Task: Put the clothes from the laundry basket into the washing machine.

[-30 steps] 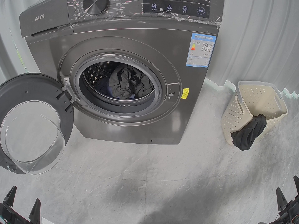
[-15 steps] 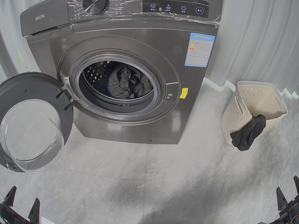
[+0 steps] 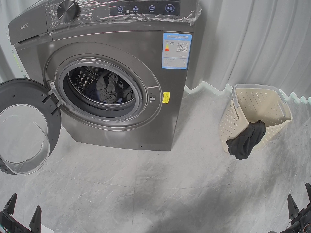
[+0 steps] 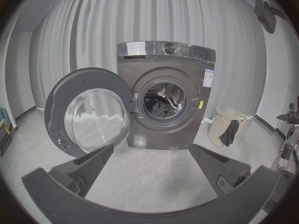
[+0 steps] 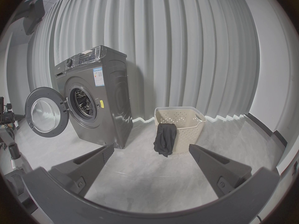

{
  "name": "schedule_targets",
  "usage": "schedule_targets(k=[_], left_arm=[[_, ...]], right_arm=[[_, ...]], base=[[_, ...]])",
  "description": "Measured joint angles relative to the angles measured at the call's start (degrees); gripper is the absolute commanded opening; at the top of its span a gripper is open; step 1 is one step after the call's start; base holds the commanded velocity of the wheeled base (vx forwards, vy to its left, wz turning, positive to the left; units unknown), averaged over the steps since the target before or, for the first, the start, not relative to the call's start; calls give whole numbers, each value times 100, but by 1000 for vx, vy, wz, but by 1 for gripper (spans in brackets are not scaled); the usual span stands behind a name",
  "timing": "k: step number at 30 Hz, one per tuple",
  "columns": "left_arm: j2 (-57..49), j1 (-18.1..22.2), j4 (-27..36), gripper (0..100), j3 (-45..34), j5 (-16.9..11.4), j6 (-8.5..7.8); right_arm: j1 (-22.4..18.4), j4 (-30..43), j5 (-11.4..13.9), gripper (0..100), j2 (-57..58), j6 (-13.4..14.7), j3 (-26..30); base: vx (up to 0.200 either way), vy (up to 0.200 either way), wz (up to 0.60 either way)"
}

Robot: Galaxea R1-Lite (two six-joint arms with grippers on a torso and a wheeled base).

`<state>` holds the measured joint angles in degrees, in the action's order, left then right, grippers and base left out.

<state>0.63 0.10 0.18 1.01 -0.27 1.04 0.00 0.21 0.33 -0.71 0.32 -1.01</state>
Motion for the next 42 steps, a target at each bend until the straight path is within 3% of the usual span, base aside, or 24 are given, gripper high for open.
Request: schedule_targets(k=[28,42], left_arm=[[11,-5,0,100,0,0,0],[13,-10,0,100,0,5,-15]], right_arm=[[0,-2,10,100,-6,-29,0],[-7,-5,13,100,-11,-32,0]], base=[[0,-200,0],[29,0,0]])
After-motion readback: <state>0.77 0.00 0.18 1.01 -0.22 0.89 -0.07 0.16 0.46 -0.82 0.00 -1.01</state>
